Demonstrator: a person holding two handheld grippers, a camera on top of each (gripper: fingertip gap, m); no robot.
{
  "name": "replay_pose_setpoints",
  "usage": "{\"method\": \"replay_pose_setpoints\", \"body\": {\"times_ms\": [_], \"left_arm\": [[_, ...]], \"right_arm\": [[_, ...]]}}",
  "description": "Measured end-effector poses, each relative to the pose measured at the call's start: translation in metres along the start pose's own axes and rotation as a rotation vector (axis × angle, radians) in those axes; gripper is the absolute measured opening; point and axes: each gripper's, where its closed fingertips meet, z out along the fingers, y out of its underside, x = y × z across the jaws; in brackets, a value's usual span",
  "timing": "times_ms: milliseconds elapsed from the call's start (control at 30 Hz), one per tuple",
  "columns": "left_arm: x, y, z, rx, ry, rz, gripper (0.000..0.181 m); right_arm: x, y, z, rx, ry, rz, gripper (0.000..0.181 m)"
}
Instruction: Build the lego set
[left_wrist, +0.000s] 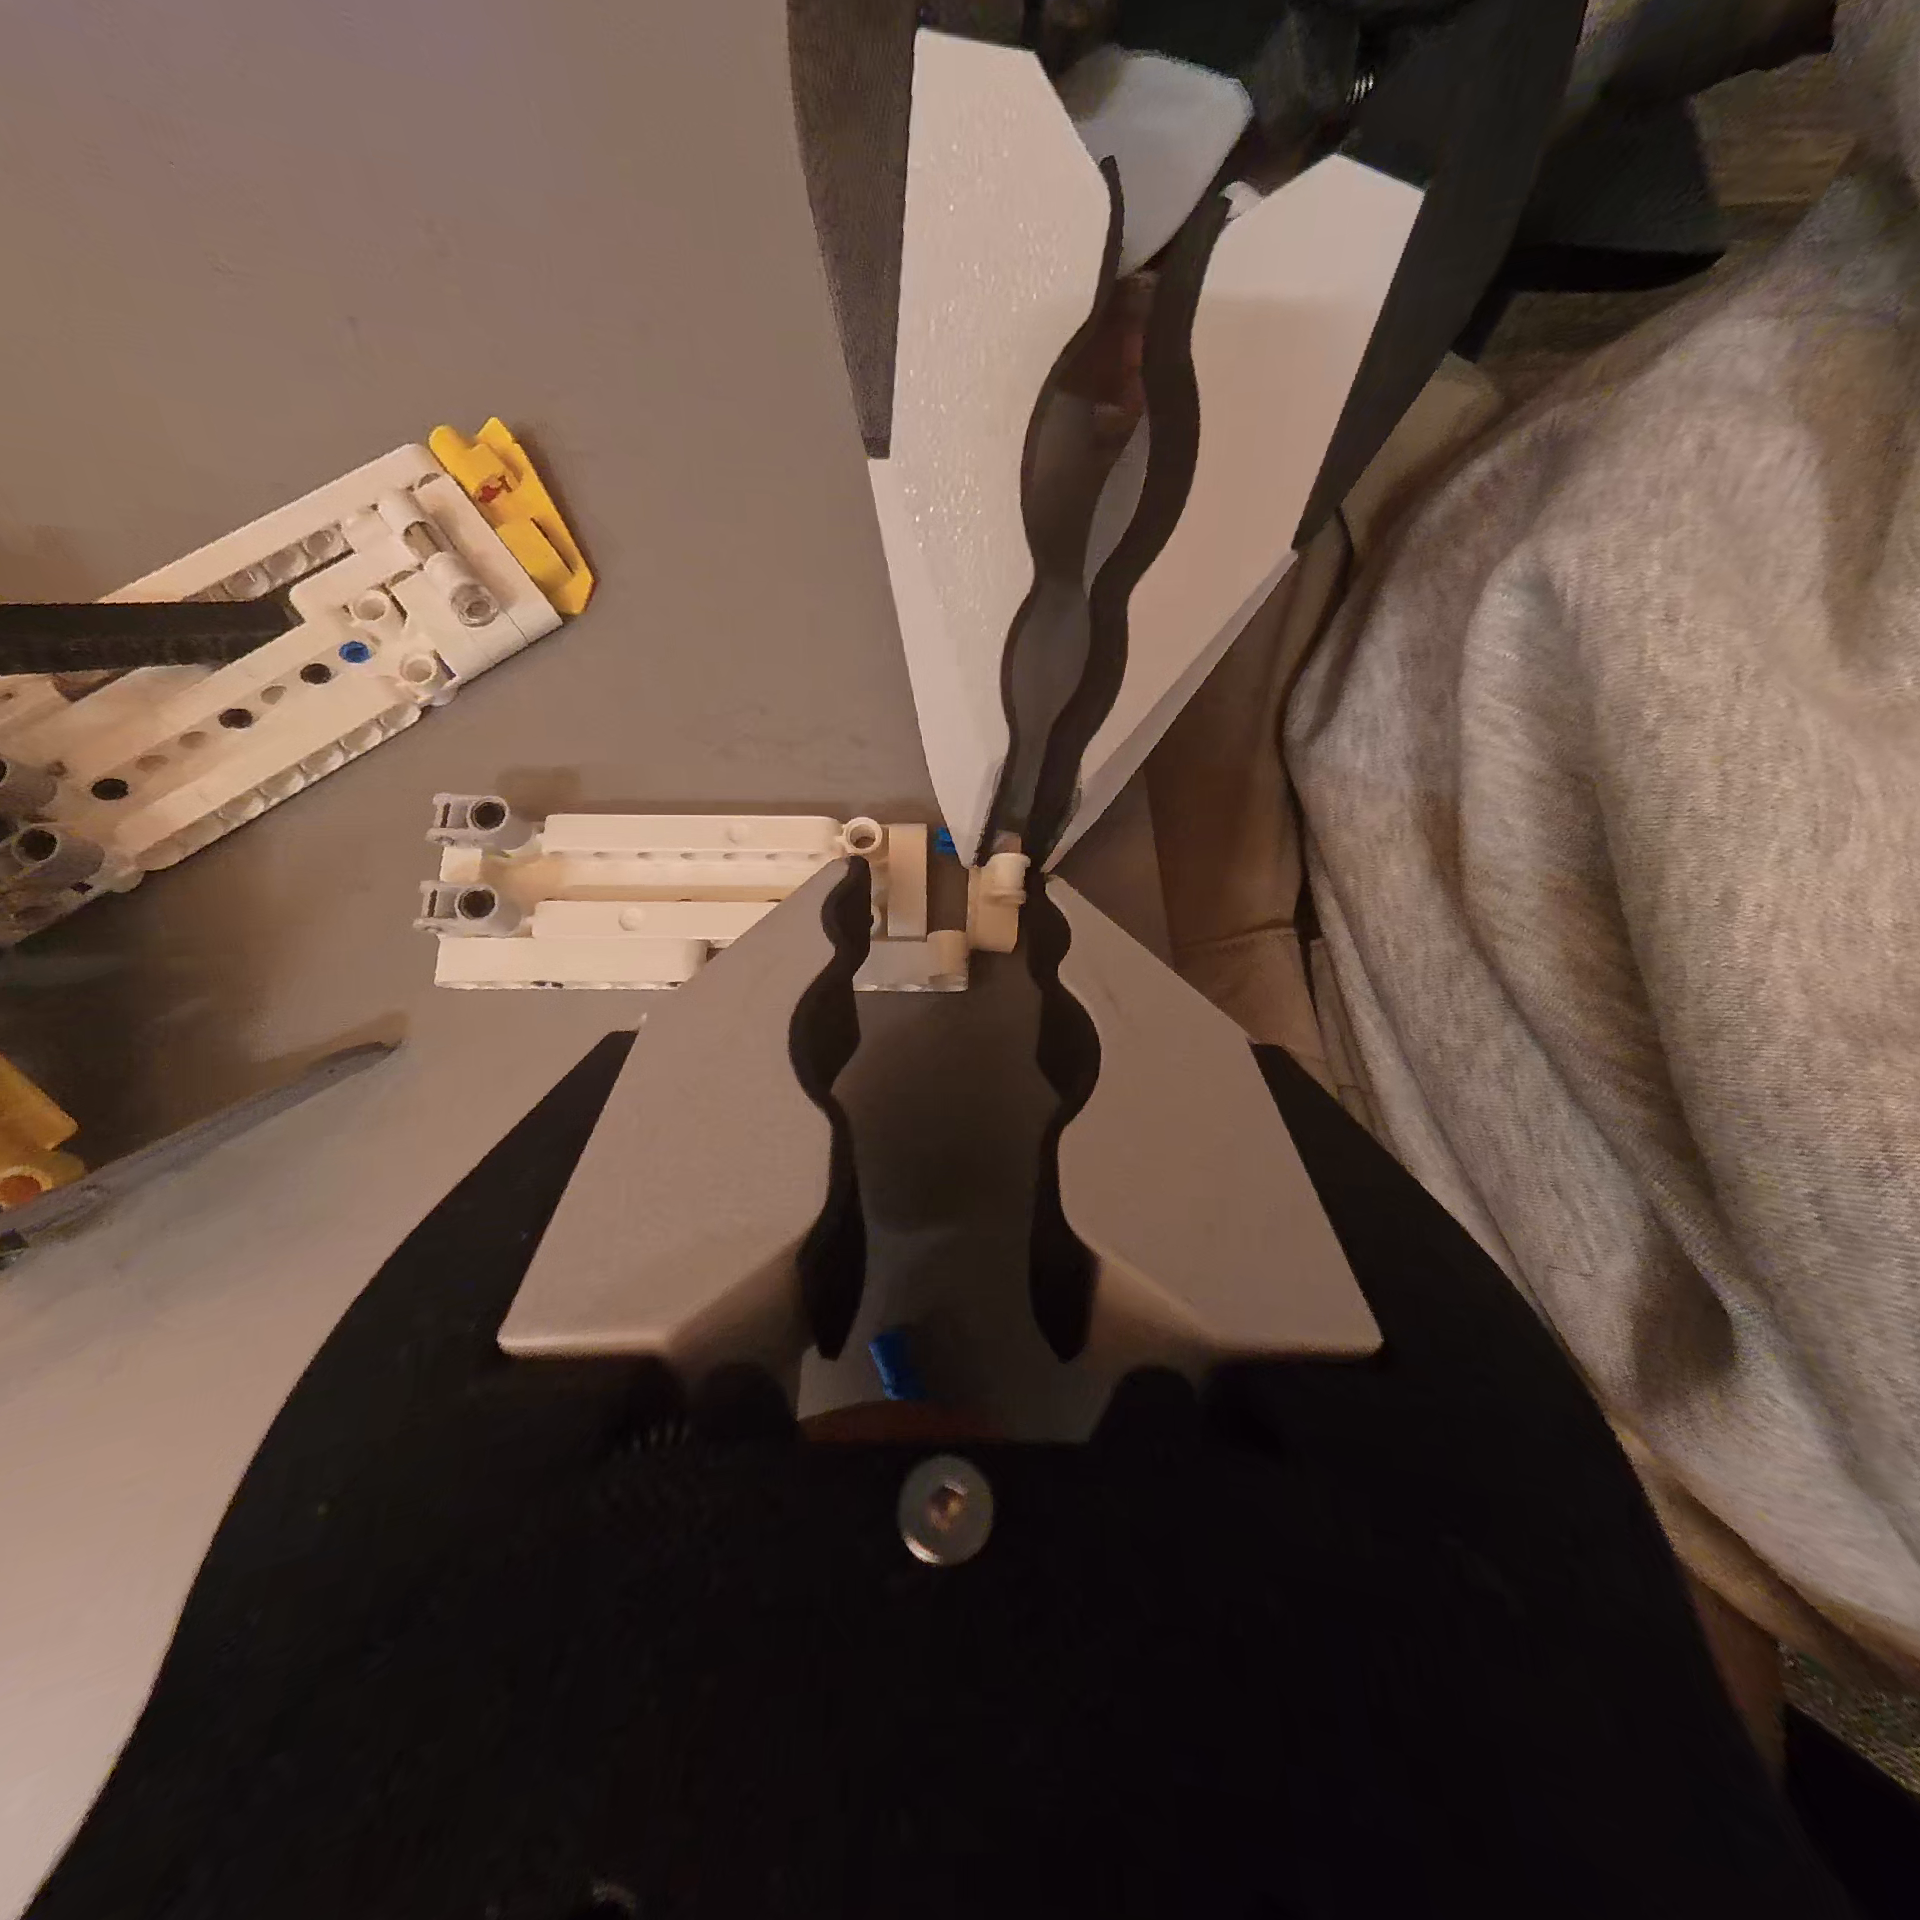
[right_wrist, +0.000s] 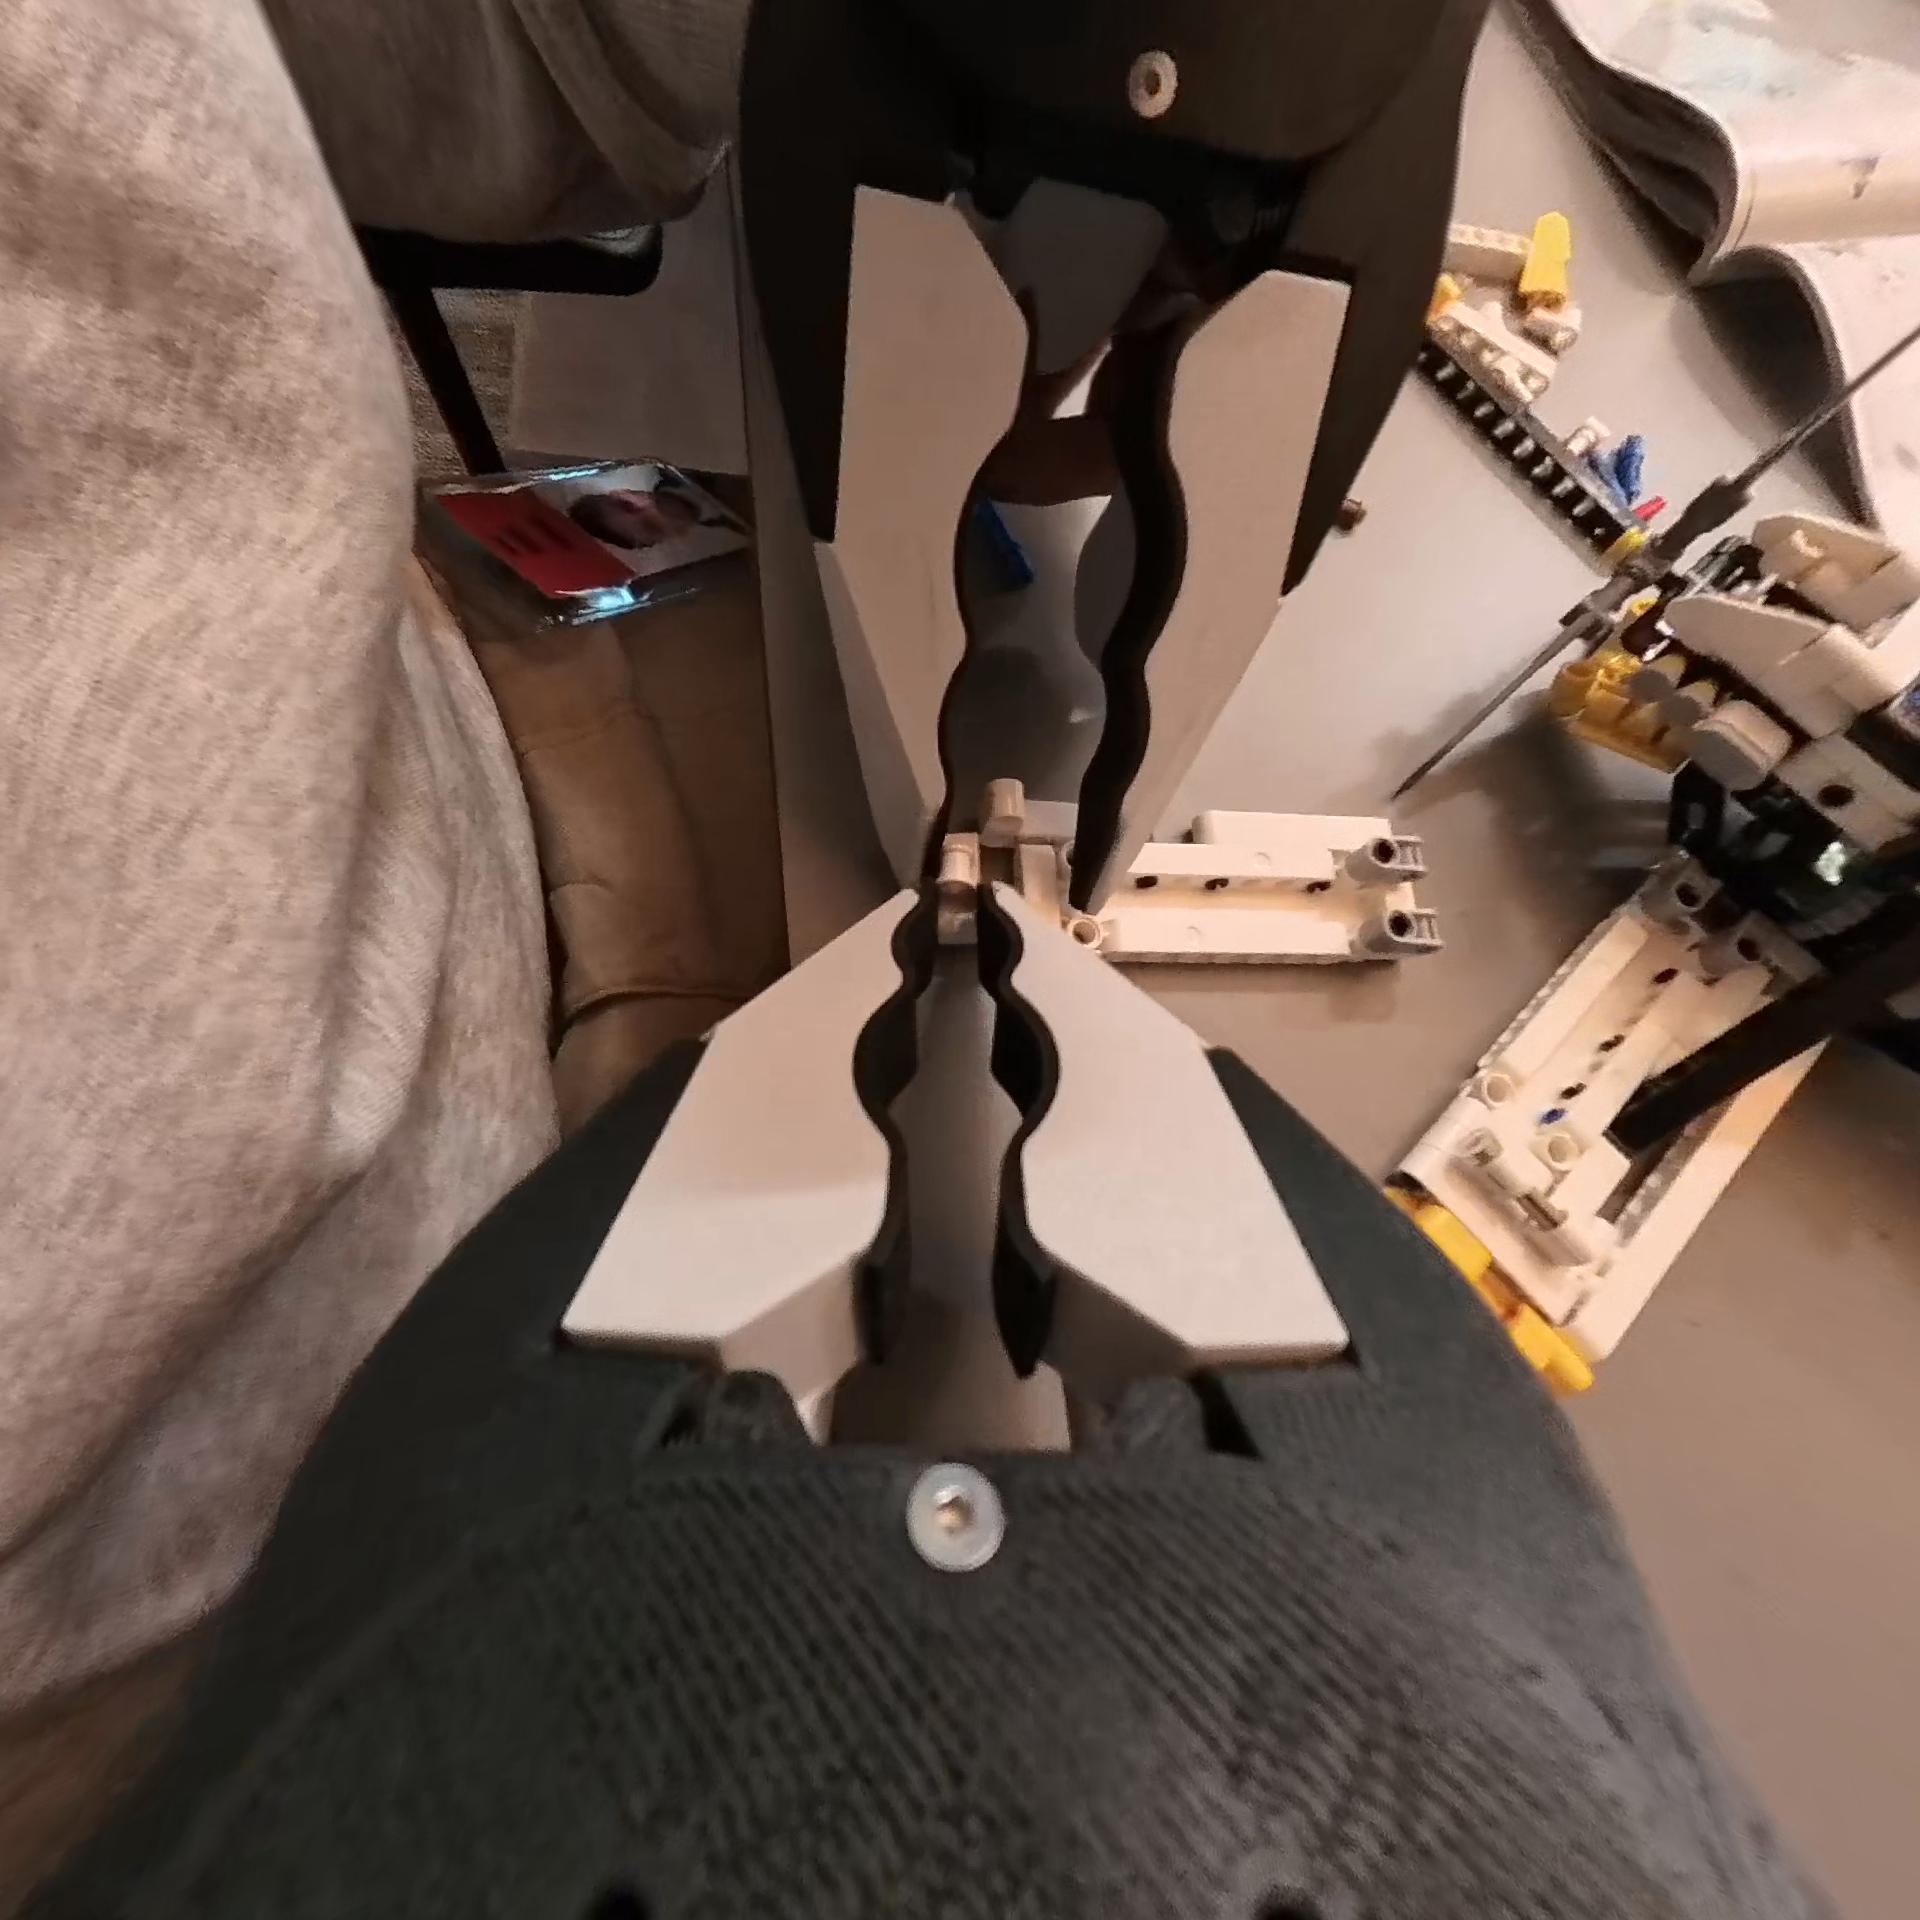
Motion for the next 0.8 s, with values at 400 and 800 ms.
{"method": "replay_pose_setpoints", "body": {"times_ms": [400,800], "left_arm": [[-0.0022,0.0,-0.0001,0.0,-0.006,-0.014,0.025],[-0.0019,-0.0002,-0.0001,0.003,0.018,-0.038,0.022]], "right_arm": [[0.0022,0.0014,0.002,0.003,-0.048,0.12,0.006],[0.0021,0.0023,0.0005,0.006,-0.126,0.181,0.005]]}}
